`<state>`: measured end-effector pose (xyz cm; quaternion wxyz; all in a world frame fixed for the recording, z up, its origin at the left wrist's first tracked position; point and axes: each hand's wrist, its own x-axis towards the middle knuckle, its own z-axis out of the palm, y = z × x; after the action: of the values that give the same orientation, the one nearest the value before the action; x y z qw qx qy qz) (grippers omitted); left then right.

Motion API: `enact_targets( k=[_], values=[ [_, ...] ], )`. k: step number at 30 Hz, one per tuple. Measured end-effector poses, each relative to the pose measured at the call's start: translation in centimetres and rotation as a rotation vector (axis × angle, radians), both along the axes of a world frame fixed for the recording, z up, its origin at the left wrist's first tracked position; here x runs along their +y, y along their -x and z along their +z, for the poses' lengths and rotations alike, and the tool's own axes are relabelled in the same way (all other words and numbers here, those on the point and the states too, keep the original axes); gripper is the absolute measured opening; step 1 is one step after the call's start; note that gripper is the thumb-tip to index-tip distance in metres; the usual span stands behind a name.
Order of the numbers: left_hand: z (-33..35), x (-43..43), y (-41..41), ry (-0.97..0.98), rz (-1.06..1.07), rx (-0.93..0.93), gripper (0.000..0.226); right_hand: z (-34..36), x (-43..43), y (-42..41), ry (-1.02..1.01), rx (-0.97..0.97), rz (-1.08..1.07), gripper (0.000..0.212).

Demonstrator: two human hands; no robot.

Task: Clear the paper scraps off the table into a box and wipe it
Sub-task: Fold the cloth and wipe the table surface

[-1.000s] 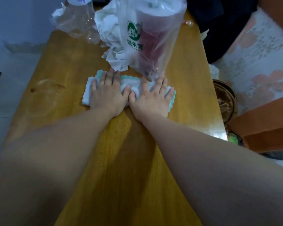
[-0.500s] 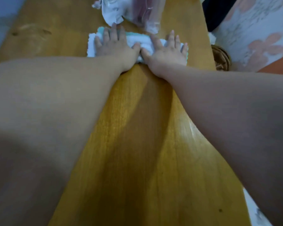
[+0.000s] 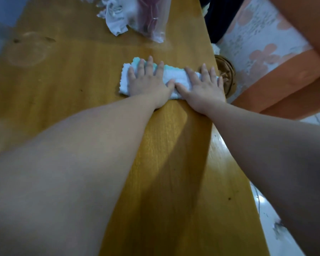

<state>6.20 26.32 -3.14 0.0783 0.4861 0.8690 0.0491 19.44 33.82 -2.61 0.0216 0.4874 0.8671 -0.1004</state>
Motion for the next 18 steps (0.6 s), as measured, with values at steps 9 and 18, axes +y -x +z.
enact_targets(
  k=[9, 18],
  values=[
    [0.5, -6.7, -5.4, 0.013, -0.191, -0.039, 0.071, 0.5, -7.4, -7.1, 0.035, -0.036, -0.067, 0.071],
    [1.4, -15.4, -10.9, 0.056, -0.296, -0.018, 0.072, 1.0, -17.6, -13.1, 0.067, -0.049, -0.137, 0.074]
  ],
)
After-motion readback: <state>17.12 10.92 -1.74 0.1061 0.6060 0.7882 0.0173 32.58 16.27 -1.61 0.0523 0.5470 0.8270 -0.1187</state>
